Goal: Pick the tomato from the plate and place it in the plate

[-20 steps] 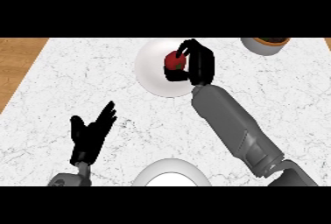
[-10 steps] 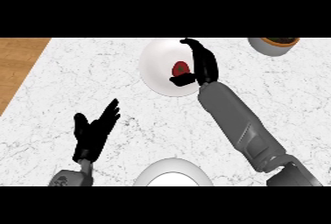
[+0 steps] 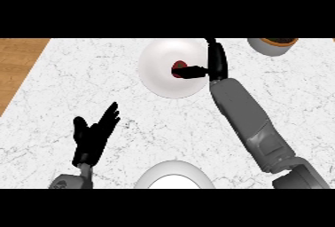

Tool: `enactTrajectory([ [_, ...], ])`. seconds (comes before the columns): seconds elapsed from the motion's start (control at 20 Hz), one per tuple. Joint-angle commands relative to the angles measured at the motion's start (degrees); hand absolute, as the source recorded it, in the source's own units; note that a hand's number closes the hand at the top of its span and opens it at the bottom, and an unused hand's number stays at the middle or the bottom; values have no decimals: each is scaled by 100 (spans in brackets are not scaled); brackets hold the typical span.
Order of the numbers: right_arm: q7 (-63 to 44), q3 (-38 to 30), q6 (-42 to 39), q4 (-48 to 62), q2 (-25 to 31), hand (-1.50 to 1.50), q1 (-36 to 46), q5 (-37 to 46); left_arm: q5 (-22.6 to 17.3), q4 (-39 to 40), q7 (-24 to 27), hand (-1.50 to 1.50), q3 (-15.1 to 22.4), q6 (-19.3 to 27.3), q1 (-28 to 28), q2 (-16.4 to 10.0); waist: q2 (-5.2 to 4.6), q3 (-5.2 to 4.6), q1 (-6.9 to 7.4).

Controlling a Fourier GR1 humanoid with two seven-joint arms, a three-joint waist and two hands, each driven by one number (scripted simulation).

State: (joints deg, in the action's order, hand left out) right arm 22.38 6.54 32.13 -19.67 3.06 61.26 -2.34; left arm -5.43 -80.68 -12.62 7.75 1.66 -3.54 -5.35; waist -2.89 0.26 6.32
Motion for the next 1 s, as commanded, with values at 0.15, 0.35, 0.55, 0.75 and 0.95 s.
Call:
enactTrajectory([
  [0.15, 820, -669, -1510, 388, 414, -150, -187, -614, -16, 51, 5, 0, -150, 96, 76, -25, 89, -9, -185],
  [0.35, 1150, -708, -2480, 634, 602, -150, -217, -642, -147, -163, -181, 0, -187, 15, -9, -46, 120, -10, -221],
  [0.55, 1571, -590, -3065, 894, 743, -150, -495, -451, -25, -100, -85, 0, -153, 155, 127, 48, 177, -16, -361],
  [0.75, 1803, -377, -3331, 1107, 1104, -150, -607, -122, -65, -175, -122, 0, -277, 57, 184, -123, 185, -17, -366],
  [0.95, 1895, -240, -3207, 1066, 986, -150, -785, 124, 97, -431, -226, 0, -96, 254, 457, 53, 243, -19, -466],
])
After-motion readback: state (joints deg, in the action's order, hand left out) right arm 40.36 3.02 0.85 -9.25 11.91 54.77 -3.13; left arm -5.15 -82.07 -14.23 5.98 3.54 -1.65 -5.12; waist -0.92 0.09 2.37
